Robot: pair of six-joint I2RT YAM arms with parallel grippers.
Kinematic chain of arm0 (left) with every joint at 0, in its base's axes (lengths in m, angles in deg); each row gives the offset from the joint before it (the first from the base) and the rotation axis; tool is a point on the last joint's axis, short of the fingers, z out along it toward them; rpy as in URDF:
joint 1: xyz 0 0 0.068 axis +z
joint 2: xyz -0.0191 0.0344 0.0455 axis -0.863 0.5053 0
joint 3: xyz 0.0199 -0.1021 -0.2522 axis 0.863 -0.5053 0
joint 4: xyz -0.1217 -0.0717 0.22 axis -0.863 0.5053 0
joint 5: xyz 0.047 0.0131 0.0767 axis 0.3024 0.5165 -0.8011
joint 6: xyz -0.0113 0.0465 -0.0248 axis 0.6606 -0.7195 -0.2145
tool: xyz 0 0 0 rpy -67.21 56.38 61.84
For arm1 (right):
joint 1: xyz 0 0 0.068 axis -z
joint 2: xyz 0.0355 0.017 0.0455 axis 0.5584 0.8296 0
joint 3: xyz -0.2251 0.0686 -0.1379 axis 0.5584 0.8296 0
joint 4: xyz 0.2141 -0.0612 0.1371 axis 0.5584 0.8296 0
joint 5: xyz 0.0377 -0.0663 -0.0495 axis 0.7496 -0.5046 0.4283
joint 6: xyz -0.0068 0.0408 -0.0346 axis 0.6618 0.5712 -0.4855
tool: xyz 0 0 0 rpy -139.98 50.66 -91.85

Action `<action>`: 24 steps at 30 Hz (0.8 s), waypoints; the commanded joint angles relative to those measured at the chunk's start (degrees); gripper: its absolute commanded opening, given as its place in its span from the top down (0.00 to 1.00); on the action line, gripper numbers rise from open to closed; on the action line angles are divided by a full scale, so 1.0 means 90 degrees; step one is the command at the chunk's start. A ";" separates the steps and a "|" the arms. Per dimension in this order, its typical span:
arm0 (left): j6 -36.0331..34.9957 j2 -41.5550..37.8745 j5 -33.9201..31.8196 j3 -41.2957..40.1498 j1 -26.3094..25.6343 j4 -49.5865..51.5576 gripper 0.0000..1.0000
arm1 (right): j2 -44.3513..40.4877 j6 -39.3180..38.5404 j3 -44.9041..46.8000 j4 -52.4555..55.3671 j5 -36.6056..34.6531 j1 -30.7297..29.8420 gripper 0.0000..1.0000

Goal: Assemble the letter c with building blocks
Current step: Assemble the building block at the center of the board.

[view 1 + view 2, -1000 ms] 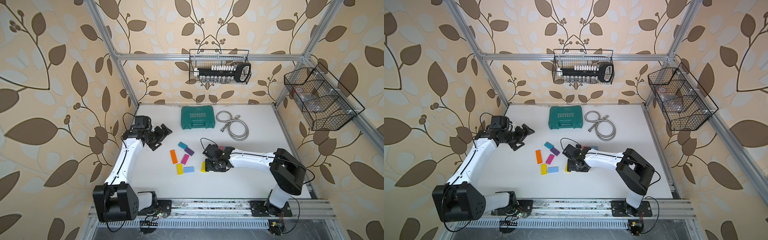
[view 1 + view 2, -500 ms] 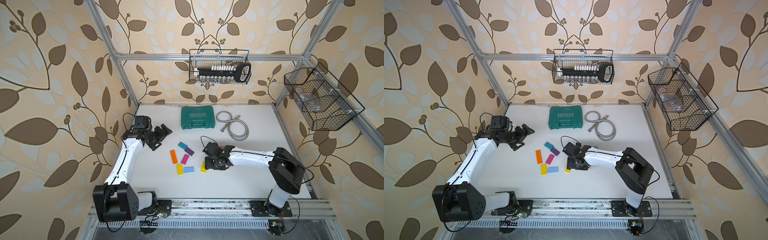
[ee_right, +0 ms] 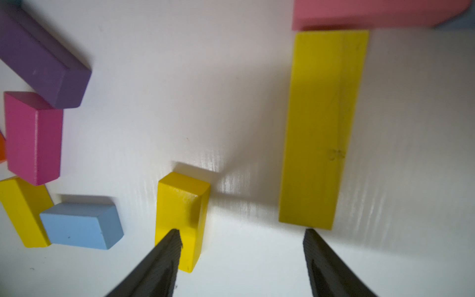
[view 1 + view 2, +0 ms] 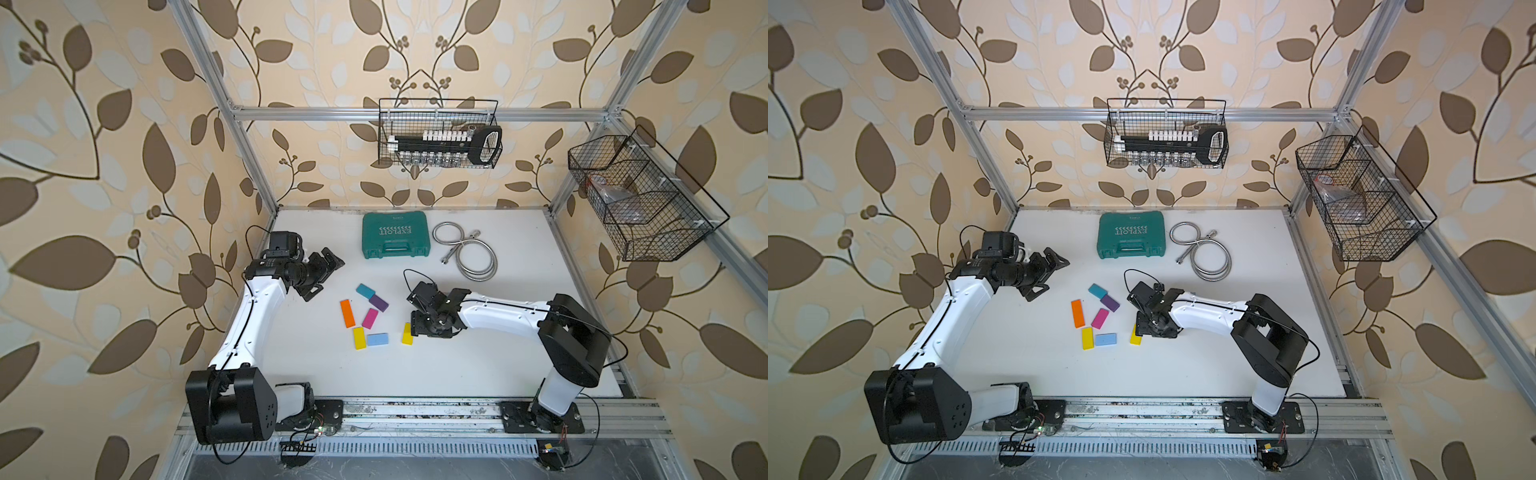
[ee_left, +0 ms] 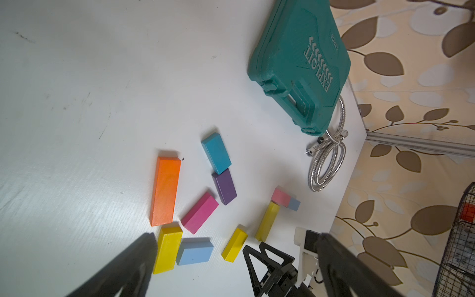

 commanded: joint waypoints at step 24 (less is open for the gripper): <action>0.0069 -0.0125 0.0149 0.0128 0.0041 0.0006 0.01 | -0.0879 -0.0542 0.0080 0.0327 -0.0097 0.0185 0.26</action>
